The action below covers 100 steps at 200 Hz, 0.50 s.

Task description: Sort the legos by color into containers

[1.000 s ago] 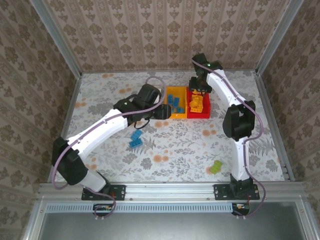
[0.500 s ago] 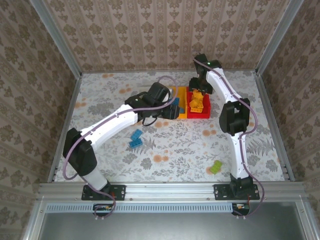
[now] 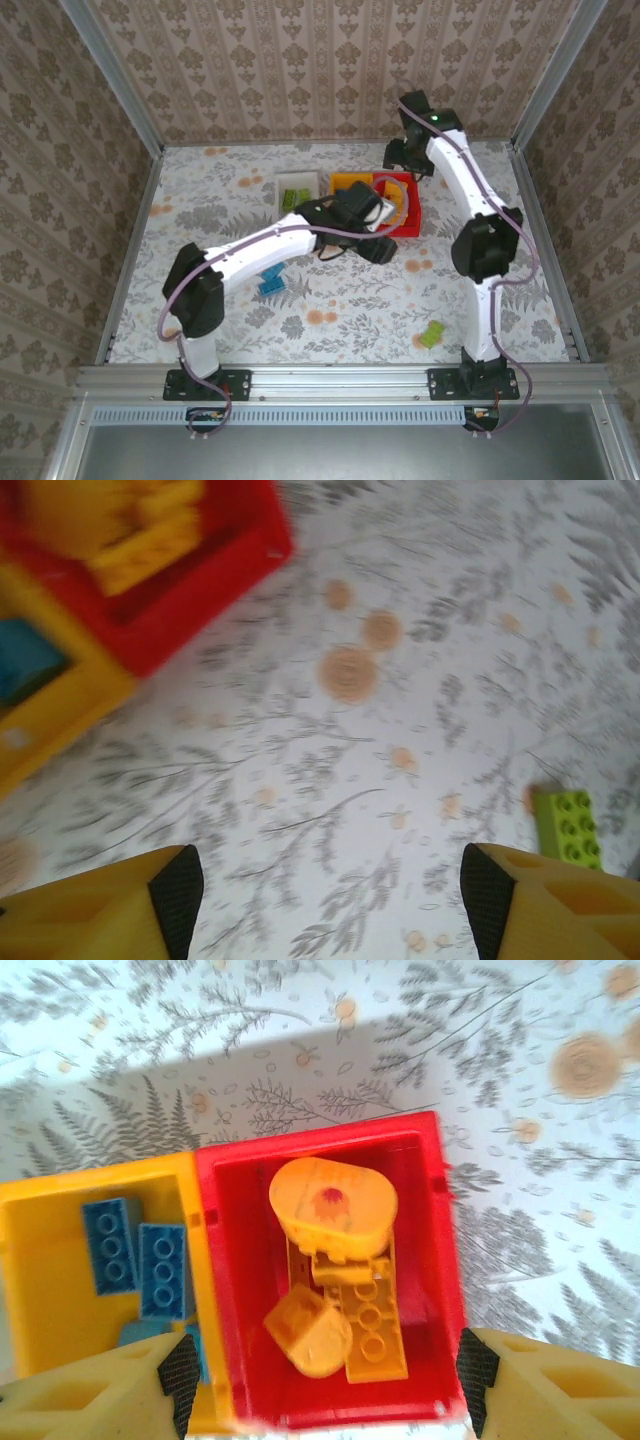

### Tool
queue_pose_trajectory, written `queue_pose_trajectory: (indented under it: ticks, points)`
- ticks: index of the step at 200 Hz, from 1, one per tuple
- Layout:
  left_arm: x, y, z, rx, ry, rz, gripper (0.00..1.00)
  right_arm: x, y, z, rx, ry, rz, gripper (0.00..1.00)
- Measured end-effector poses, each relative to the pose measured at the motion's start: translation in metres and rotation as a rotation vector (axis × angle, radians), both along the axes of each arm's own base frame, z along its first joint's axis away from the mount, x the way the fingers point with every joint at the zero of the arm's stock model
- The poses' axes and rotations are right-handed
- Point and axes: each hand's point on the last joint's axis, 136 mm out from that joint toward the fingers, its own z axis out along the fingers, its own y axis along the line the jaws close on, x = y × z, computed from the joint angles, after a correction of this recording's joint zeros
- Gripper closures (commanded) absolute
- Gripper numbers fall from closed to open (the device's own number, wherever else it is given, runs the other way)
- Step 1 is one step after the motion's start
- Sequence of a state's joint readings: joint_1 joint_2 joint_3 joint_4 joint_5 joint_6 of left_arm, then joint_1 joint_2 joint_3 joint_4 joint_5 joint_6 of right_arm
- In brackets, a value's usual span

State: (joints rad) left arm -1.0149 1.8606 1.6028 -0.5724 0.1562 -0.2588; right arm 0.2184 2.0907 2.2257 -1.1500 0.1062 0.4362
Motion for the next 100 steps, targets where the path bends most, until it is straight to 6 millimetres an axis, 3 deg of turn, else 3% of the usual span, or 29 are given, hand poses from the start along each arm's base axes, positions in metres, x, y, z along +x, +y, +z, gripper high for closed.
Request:
queue_pose_trajectory:
  ticks: [49,81,100]
  points:
    - [-0.084,-0.066,-0.051,0.084,-0.008,-0.271,0.24,-0.101,-0.051,0.098,0.04,-0.193,-0.157,0.16]
    - [-0.131,-0.1,-0.077,0.119,0.002,-0.373,0.21,-0.149,-0.073,0.132,0.079,-0.285,-0.233,0.12]
    - [-0.15,-0.117,-0.084,0.128,0.004,-0.41,0.12,-0.168,-0.077,0.141,0.095,-0.313,-0.242,0.11]
